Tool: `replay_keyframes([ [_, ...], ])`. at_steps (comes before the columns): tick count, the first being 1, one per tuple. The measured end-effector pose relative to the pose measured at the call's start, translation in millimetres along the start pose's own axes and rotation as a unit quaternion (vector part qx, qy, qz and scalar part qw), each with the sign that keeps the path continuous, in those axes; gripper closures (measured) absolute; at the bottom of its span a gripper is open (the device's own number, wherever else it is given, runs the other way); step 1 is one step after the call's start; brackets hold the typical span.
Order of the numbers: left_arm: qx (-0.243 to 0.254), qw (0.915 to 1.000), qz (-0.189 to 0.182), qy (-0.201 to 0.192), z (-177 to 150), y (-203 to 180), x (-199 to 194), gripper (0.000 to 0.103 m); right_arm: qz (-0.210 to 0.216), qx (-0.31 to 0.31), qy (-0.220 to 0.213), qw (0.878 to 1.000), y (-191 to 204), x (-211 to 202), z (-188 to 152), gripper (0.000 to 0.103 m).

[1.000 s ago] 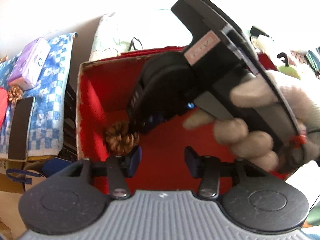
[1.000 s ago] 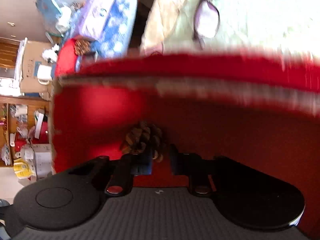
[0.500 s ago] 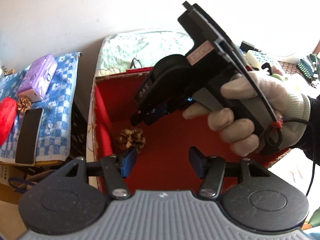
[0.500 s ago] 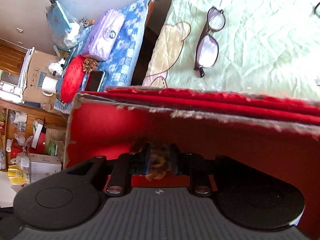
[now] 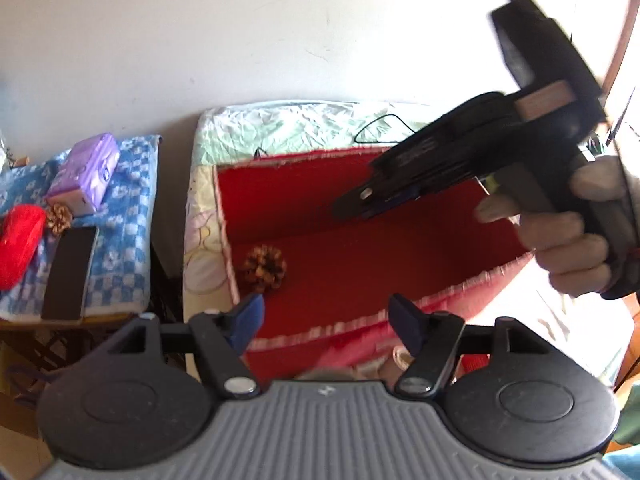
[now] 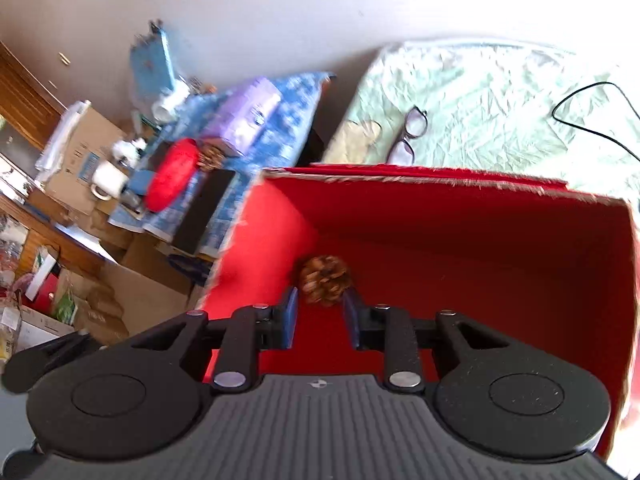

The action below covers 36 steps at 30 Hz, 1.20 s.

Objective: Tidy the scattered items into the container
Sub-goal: 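Move the right gripper to the tape roll and grasp its rim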

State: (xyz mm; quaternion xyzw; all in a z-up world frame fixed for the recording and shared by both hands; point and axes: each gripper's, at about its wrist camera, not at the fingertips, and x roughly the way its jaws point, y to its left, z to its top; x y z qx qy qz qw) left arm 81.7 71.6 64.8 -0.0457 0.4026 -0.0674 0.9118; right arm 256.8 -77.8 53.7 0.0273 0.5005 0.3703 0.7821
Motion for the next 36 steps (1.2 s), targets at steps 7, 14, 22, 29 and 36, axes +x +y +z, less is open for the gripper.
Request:
replay_keyframes([
  [7,-0.035,0.9988,0.000,0.033,-42.1,10.0,-0.3,0.032,0.018,0.007,-0.027,0.999,23.2,-33.5,-60.2,0.075],
  [14,-0.068,0.9939,0.024,0.084,-61.8,12.1,25.0,0.036,-0.005,-0.015,0.004,1.000,33.5,-11.5,-104.2,0.075],
  [22,-0.099,0.9884,0.015,0.115,-65.7,12.8,45.0,0.057,-0.031,0.007,0.030,0.999,26.6,28.1,-112.2,0.075],
  [29,-0.114,0.9847,0.036,0.126,-71.6,18.1,53.5,0.081,-0.038,0.003,0.051,0.998,31.7,43.4,-121.7,0.077],
  [36,-0.117,0.9852,0.039,0.120,-73.5,17.9,52.1,0.085,-0.060,0.008,0.049,0.997,29.5,56.5,-127.0,0.083],
])
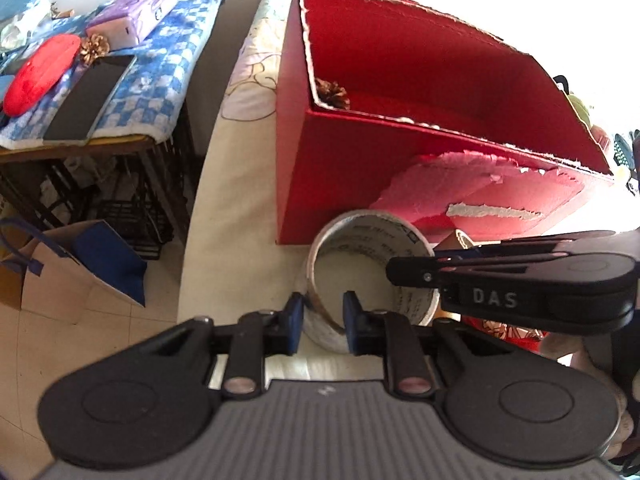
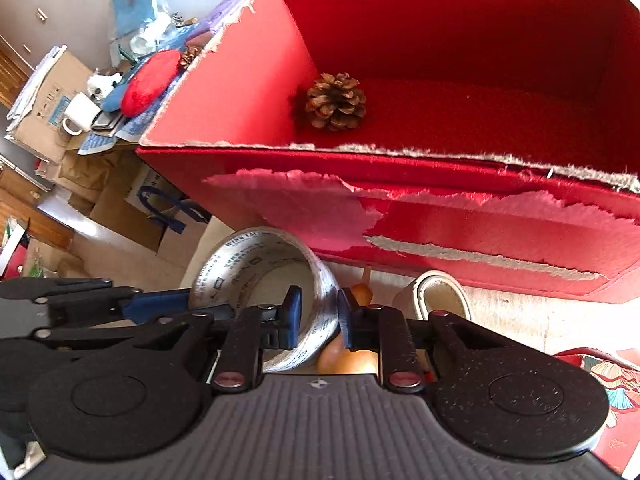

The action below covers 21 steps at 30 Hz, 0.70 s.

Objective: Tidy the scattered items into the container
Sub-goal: 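Move the right gripper to the tape roll and grasp its rim, then lift the tape roll with the right gripper and lower it into the box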

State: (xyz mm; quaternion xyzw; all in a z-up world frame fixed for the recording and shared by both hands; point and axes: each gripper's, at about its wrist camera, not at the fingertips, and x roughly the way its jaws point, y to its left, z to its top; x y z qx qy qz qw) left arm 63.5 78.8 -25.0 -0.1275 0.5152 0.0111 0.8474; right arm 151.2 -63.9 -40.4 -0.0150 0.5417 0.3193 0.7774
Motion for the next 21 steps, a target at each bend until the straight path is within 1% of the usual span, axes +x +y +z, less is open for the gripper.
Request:
replay_keyframes([
  [2,0.003,1.0000,0.002,-0.001,-0.8,-1.6,-1.1,0.087,-0.006,-0.006,-0.003,1.000,2.1,0.2,-0.9,0.083],
  [3,0.003,1.0000,0.003,0.000,-1.0,-2.1,-2.3,0.089,-0.010,-0.010,-0.004,1.000,3.4,-0.4,-1.6,0.084],
  [6,0.005,1.0000,-0.002,-0.007,-3.7,-1.8,-9.6,0.090,-0.017,-0.010,-0.010,1.000,4.6,-3.5,-3.6,0.087],
  [9,0.013,0.9997,-0.003,-0.019,-7.2,-4.0,-20.8,0.090,-0.007,0.005,-0.014,1.000,1.5,-8.9,-4.7,0.088],
  [12,0.025,0.9994,-0.004,-0.024,-11.3,-7.6,-32.0,0.090,-0.004,0.005,-0.015,1.000,3.4,-16.6,-7.4,0.090],
  [16,0.042,0.9977,-0.011,-0.051,-12.5,-14.9,-61.5,0.089,0.010,0.008,-0.028,1.000,7.5,-37.0,-10.0,0.090],
  [21,0.069,0.9924,-0.018,-0.100,-2.5,-29.7,-103.7,0.089,0.029,0.007,-0.064,0.997,14.3,-74.8,-6.0,0.090],
])
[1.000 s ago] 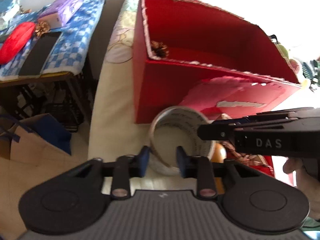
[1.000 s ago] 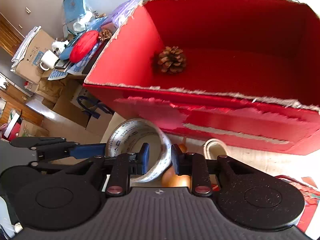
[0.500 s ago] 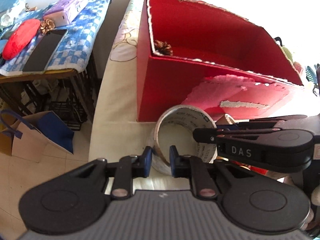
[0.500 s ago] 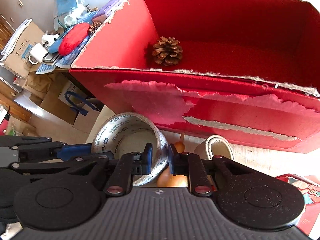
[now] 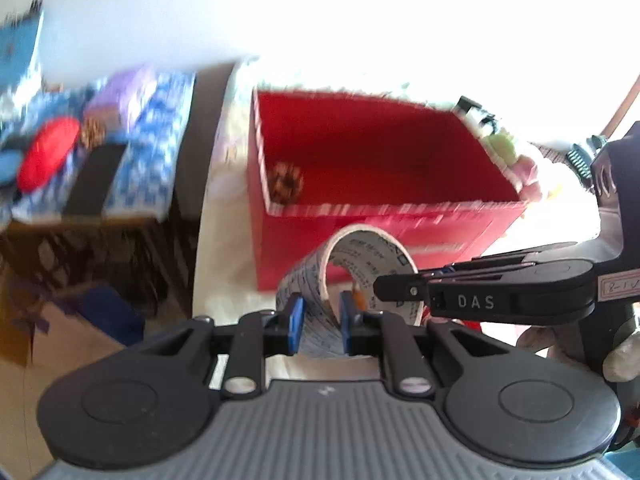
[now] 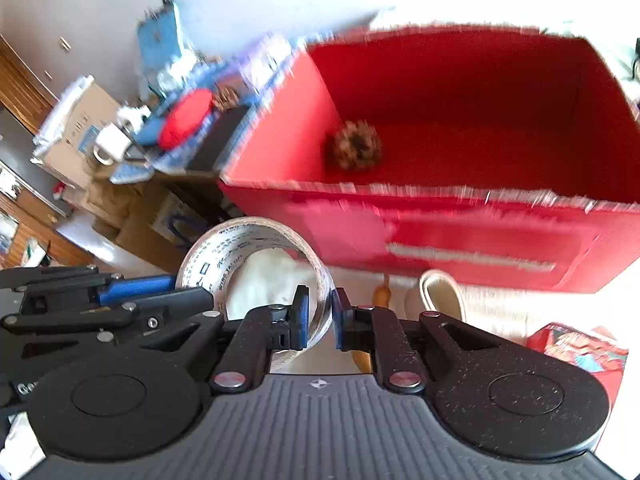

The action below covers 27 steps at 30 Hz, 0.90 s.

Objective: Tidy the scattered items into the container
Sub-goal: 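Lift the tape roll with the right gripper and lower it into the box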

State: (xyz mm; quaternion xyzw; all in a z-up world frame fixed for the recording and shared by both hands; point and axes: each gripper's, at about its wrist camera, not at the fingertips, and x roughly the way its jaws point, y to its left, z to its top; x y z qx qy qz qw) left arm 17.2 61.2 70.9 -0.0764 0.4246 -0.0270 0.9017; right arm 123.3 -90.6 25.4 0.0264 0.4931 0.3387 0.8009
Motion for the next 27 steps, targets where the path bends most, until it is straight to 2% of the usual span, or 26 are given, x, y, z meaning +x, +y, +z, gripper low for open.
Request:
replay_keyframes([
  [4,0.028,0.9988,-0.009,-0.038,22.8,-11.9,-20.2,0.089,0.005,0.002,-0.050,0.999,4.2,-29.3,11.6,0.090],
  [8,0.040,0.9971,-0.032,-0.056,51.3,-16.3,-17.5,0.089,-0.007,0.004,-0.094,0.996,-1.3,-49.5,27.5,0.090],
  [11,0.051,0.9964,-0.038,-0.056,73.1,-22.8,-0.3,0.090,-0.029,0.001,-0.113,0.993,-8.8,-52.7,40.3,0.090],
  [14,0.054,0.9970,-0.039,-0.040,93.4,-27.2,24.9,0.090,-0.050,-0.001,-0.116,0.992,-20.9,-44.2,52.5,0.090],
  [18,0.048,0.9980,-0.039,-0.011,110.6,-28.5,61.7,0.090,-0.059,0.003,-0.104,0.993,-45.2,-24.7,68.8,0.091],
  [21,0.029,0.9989,-0.031,0.020,116.7,-26.1,91.2,0.090,-0.059,0.005,-0.078,0.995,-62.2,-3.0,77.7,0.092],
  [27,-0.006,0.9967,-0.006,0.081,114.7,-16.8,139.9,0.090,-0.041,0.006,0.018,0.999,-91.7,46.0,95.7,0.093],
])
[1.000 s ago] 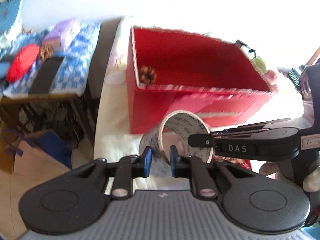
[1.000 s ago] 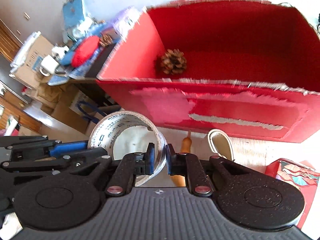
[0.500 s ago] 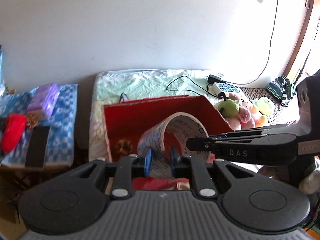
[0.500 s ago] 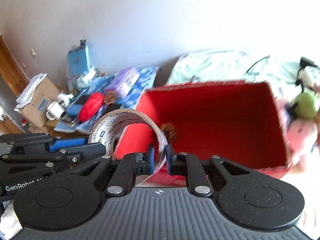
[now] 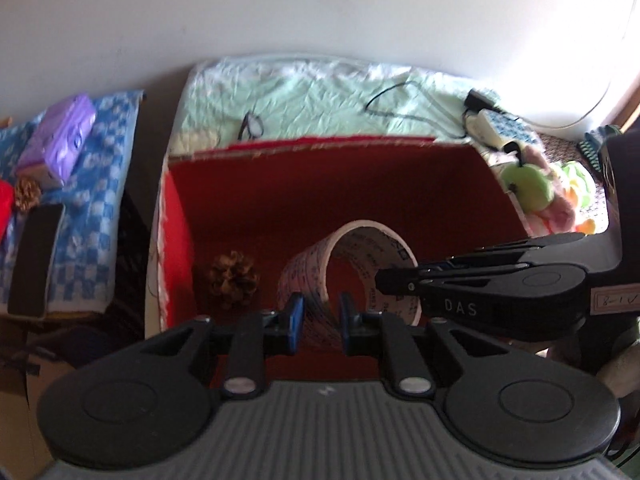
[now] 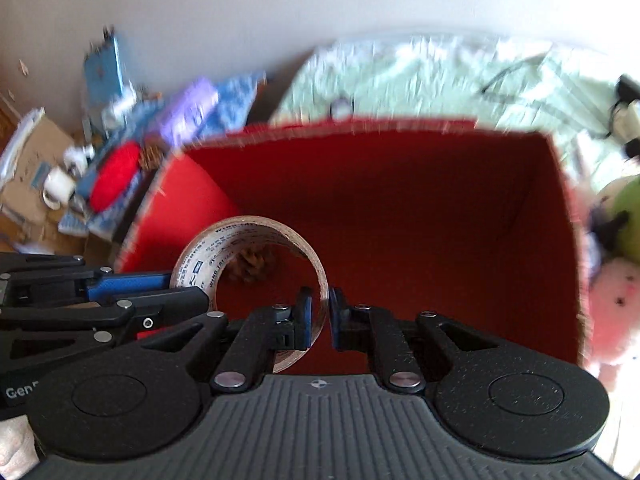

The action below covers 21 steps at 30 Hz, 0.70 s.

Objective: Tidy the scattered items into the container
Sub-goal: 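Lift the tape roll with the right gripper and lower it into the box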

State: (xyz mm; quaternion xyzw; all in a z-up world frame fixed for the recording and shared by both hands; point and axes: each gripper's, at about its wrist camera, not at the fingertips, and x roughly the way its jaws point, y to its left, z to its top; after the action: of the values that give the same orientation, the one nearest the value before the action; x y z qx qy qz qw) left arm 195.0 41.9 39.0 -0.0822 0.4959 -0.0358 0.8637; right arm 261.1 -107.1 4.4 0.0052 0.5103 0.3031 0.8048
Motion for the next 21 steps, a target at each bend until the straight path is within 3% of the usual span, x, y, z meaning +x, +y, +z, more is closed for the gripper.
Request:
replay_keyframes([
  [11,-0.021,0.9971,0.036,0.063,-3.8,1.8,40.3,0.090,0.021,-0.046,0.148,0.988,-6.6,53.6,16.1,0.094],
  [21,-0.020,0.9944,0.067,0.079,-3.1,8.2,43.3,0.092,0.068,-0.037,0.197,0.977,-0.2,62.7,21.1,0.089],
])
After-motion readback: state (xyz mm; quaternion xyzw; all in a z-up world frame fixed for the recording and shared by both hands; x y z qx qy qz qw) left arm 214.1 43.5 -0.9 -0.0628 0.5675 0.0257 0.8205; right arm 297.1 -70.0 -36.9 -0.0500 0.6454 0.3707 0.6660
